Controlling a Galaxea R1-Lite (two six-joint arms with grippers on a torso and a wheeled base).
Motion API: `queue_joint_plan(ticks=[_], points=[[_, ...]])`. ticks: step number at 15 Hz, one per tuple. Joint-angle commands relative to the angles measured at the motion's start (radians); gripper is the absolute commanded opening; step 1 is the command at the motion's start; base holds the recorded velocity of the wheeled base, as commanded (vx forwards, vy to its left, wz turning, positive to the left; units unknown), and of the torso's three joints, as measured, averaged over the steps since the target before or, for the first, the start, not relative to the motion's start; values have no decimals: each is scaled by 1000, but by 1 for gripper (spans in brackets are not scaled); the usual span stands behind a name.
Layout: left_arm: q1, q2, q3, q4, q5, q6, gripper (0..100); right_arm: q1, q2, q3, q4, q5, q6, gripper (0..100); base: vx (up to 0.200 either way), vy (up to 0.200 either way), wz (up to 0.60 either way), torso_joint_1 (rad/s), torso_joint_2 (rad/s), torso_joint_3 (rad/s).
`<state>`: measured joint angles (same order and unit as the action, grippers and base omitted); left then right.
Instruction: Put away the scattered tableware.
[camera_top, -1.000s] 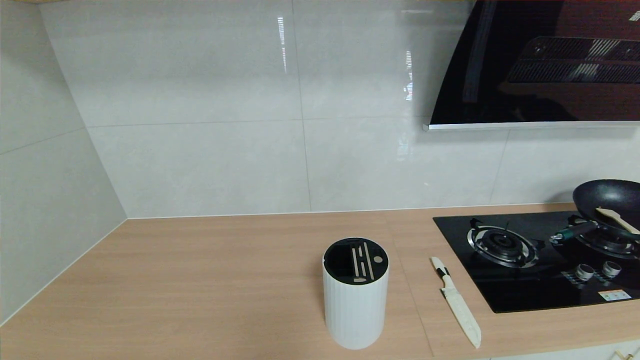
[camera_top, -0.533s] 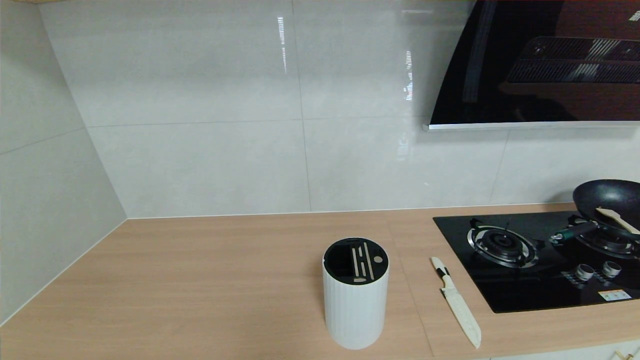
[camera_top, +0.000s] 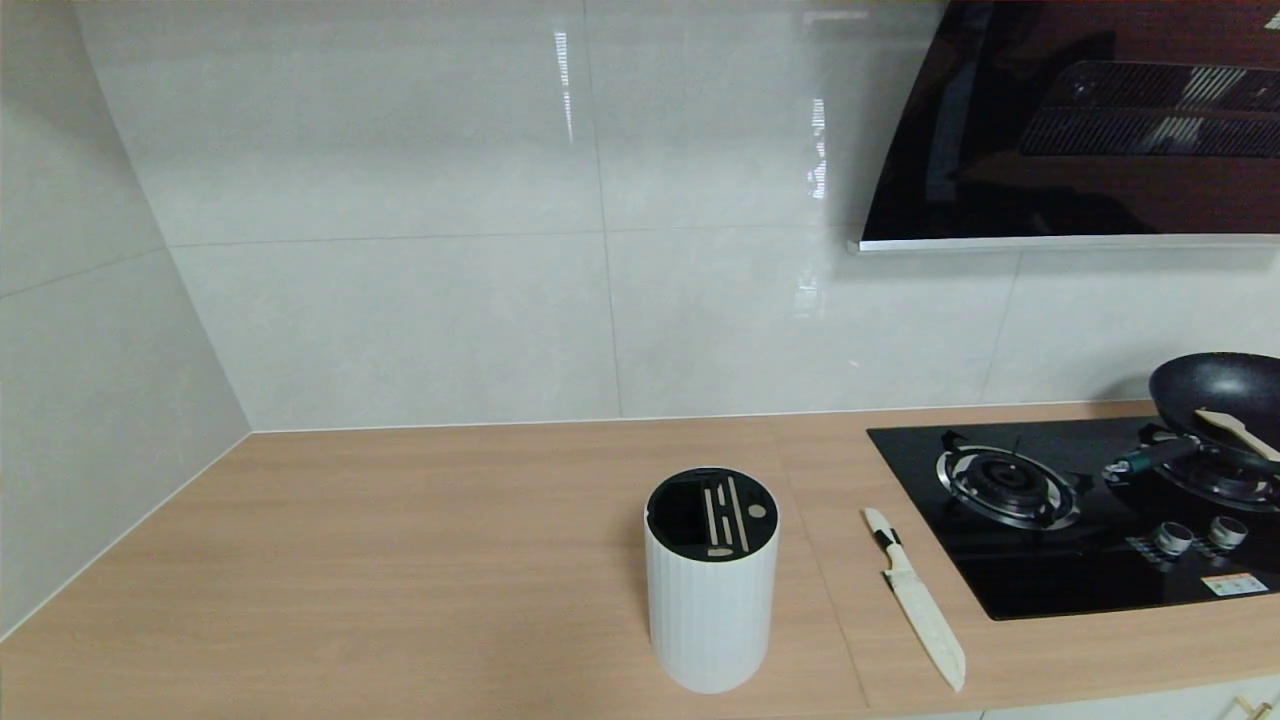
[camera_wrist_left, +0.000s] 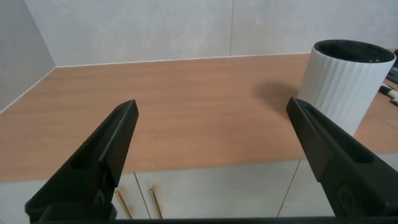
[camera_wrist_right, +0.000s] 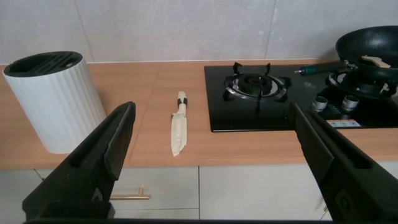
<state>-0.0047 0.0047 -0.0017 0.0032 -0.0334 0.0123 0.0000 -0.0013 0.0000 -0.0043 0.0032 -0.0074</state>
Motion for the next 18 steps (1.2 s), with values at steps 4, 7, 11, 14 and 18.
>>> queue_joint_plan(ticks=[4,7,11,14,18], points=[[0,1,0,0,0,0,100,0,1,0,0,-5,-2,100,0,0,0,0,0,0],[0,1,0,0,0,0,100,0,1,0,0,-5,-2,100,0,0,0,0,0,0],[0,1,0,0,0,0,100,0,1,0,0,-17,-2,100,0,0,0,0,0,0],[0,1,0,0,0,0,100,6,35,-175,-42,-8,141,100,0,0,0,0,0,0],[0,1,0,0,0,0,100,14,402,-288,27,126,144,100,0,0,0,0,0,0]])
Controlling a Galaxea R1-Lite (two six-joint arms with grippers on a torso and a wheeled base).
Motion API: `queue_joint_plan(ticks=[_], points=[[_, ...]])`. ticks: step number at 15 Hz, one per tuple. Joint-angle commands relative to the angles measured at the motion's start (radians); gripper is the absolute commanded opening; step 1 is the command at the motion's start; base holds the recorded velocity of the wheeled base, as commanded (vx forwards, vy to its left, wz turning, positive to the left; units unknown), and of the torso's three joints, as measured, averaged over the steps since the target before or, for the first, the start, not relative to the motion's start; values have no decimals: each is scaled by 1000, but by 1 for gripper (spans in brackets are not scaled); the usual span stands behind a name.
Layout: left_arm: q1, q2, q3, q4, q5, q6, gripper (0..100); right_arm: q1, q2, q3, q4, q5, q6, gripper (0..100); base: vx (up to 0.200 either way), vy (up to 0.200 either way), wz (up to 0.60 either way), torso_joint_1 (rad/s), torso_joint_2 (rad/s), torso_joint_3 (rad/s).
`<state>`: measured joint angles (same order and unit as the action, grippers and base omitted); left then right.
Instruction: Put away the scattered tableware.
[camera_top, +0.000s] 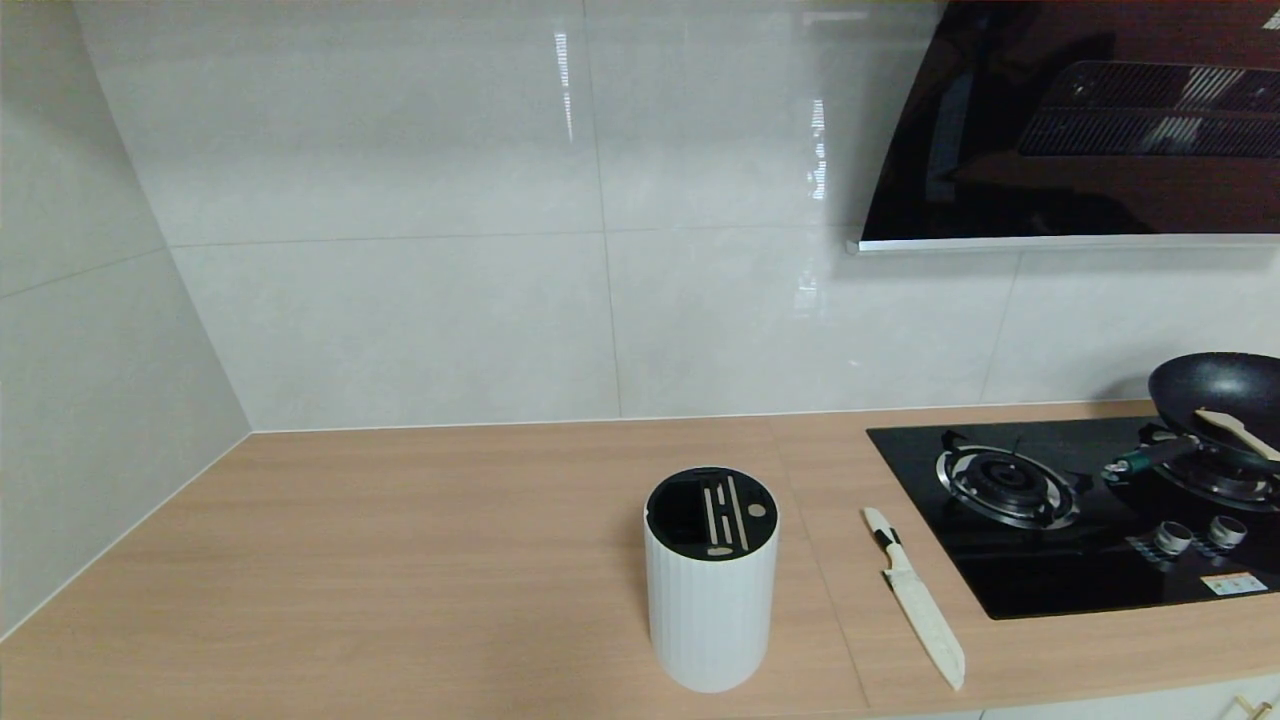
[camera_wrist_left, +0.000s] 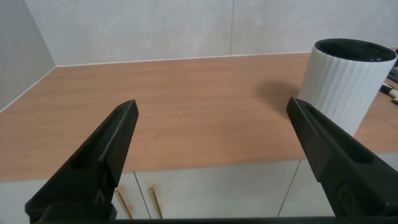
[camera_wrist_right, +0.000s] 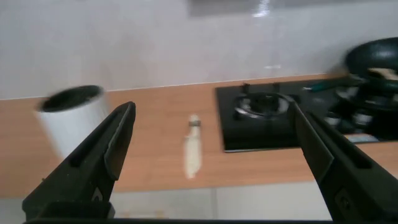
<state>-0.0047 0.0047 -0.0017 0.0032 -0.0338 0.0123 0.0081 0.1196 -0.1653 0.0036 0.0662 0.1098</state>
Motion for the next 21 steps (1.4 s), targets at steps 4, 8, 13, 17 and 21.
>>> queue_joint_plan(ticks=[4,8,13,17,21], points=[[0,1,-1,0,0,0,100,38,785,-286,19,60,-87,100,0,0,0,0,0,0],[0,1,-1,0,0,-3,100,132,1243,-444,10,49,-85,100,0,0,0,0,0,0],[0,1,0,0,0,-2,100,182,1612,-502,-122,9,-90,100,0,0,0,0,0,0],[0,1,0,0,0,-2,100,182,1890,-507,-399,-91,-105,100,0,0,0,0,0,0],[0,1,0,0,0,0,100,182,2077,-505,-576,-124,-114,100,0,0,0,0,0,0]])
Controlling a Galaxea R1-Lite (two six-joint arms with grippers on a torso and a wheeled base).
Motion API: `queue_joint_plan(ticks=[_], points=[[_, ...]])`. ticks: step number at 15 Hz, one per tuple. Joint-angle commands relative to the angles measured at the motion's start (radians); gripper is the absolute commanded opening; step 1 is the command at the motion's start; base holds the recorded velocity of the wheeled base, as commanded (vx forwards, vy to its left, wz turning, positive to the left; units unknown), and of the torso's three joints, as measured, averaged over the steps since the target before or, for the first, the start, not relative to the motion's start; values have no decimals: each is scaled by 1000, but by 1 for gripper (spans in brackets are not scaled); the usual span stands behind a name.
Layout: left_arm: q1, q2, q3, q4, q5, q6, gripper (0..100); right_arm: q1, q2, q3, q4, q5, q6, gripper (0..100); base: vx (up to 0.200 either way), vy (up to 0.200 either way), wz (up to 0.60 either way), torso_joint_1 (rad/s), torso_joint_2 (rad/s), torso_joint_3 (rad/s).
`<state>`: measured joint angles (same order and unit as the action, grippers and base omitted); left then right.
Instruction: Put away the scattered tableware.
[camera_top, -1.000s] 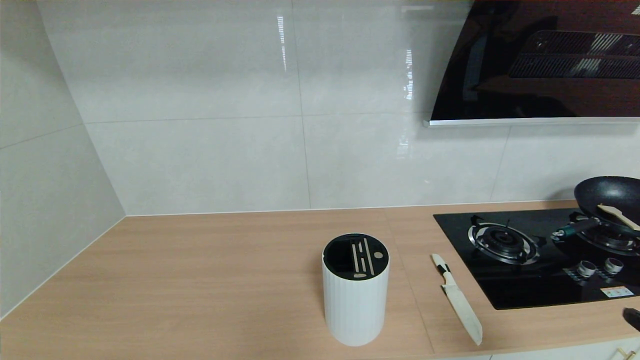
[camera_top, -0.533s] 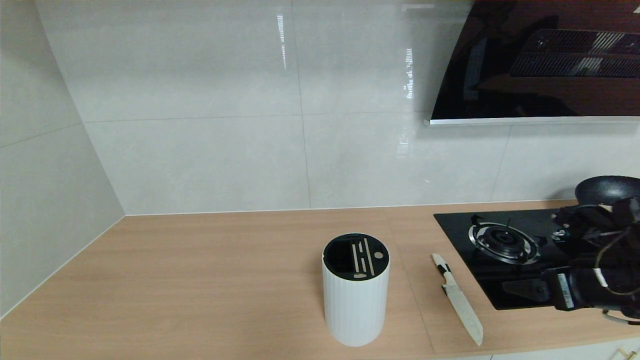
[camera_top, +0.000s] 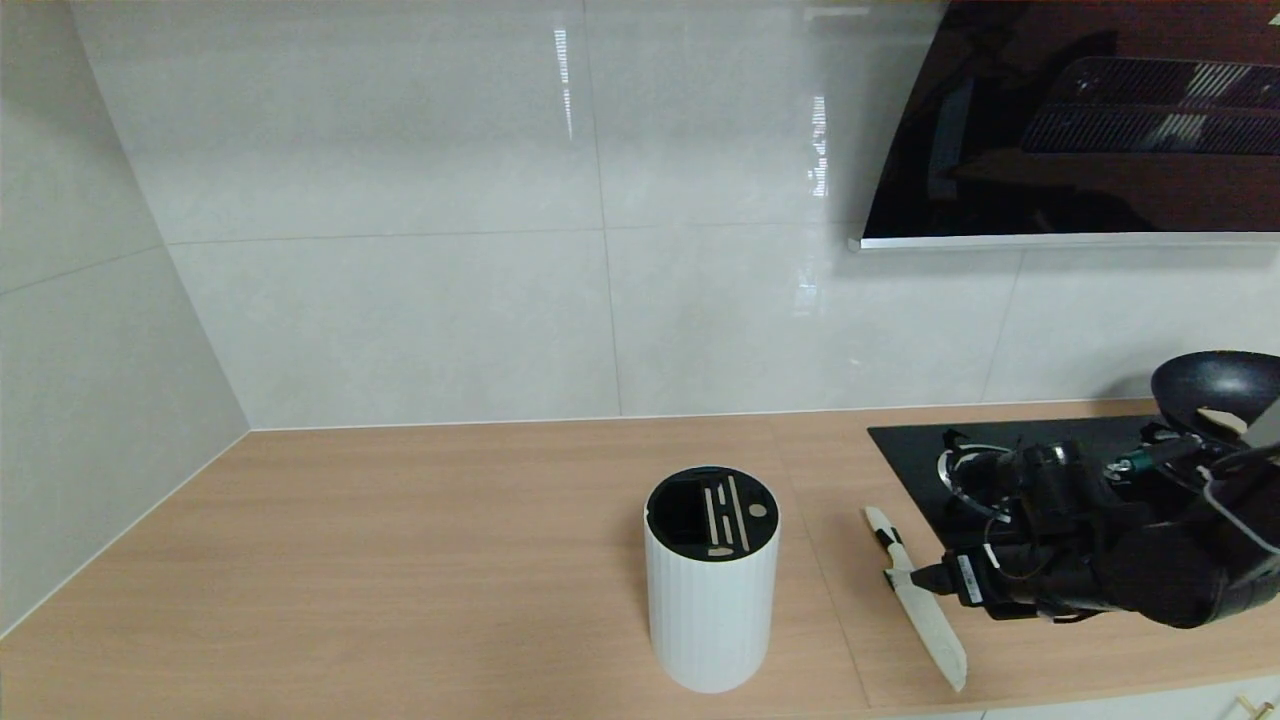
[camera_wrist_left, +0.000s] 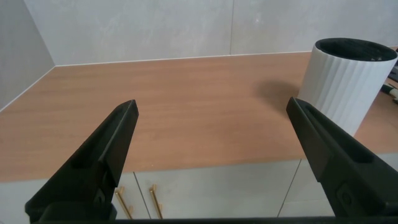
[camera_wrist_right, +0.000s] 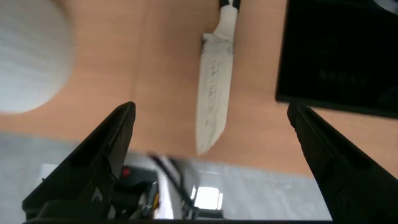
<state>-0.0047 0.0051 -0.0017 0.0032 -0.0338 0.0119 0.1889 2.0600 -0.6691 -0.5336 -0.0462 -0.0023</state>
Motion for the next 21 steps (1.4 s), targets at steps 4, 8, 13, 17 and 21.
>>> queue_joint_plan(ticks=[4,8,13,17,21], points=[[0,1,0,0,0,0,100,1,226,-9,-166,-38,-2,100,0,0,0,0,0,0],[0,1,0,0,0,-1,100,3,289,-58,-198,-38,-2,100,0,0,0,0,0,0],[0,1,-1,0,0,-1,100,3,367,-90,-301,-38,2,100,0,0,0,0,0,0],[0,1,0,0,0,-1,100,3,390,-116,-302,-37,15,100,0,0,0,0,0,0],[0,1,0,0,0,-3,100,1,424,-170,-301,-27,36,100,0,0,0,0,0,0]])
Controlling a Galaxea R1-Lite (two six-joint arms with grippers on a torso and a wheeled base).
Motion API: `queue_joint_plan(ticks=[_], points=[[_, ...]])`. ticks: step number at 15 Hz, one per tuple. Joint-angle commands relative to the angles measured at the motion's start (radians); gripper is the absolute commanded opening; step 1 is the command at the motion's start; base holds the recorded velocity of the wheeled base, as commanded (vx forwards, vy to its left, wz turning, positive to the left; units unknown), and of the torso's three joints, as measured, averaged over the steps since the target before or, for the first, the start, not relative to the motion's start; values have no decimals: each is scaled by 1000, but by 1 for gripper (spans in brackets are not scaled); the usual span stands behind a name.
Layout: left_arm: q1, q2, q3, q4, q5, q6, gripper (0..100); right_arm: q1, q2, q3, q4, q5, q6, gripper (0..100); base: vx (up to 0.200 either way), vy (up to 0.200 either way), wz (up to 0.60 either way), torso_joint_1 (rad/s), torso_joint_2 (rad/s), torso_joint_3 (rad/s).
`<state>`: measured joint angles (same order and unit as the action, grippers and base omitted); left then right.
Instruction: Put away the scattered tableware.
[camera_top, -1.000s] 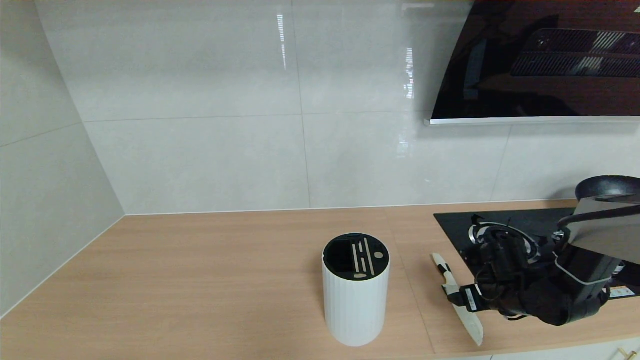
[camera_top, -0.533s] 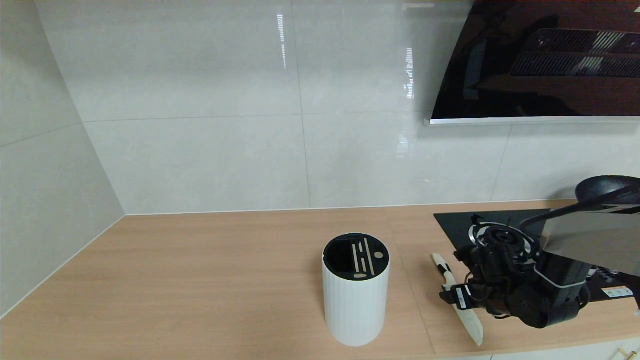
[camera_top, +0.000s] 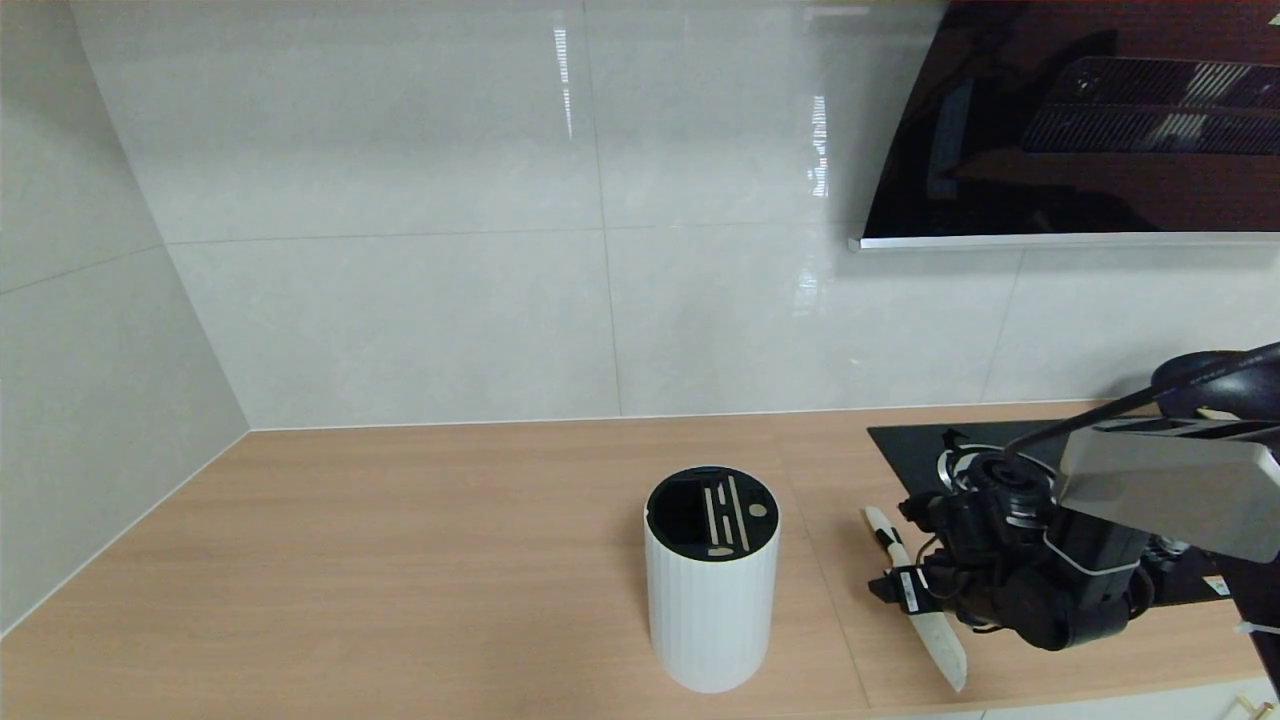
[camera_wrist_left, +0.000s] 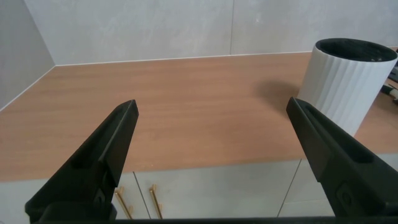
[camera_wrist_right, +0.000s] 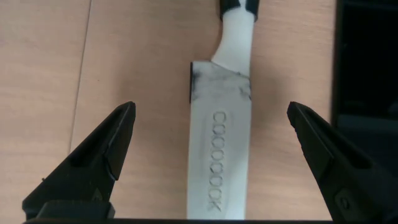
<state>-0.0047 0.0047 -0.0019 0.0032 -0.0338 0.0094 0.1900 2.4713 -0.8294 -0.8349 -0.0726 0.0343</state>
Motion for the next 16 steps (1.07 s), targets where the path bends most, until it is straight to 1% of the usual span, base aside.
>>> queue_joint_plan(ticks=[1,3,5,6,13,16], points=[[0,1,-1,0,0,0,100,0,12,-14,0,10,6,100,0,0,0,0,0,0],[0,1,0,0,0,0,100,0,9,-45,60,56,18,100,0,0,0,0,0,0],[0,1,0,0,0,0,100,-1,2,-99,200,60,19,100,0,0,0,0,0,0],[0,1,0,0,0,0,100,0,0,-116,237,59,19,100,0,0,0,0,0,0],[0,1,0,0,0,0,100,0,6,-145,249,56,41,100,0,0,0,0,0,0],[0,1,0,0,0,0,100,0,6,-148,250,28,38,100,0,0,0,0,0,0]])
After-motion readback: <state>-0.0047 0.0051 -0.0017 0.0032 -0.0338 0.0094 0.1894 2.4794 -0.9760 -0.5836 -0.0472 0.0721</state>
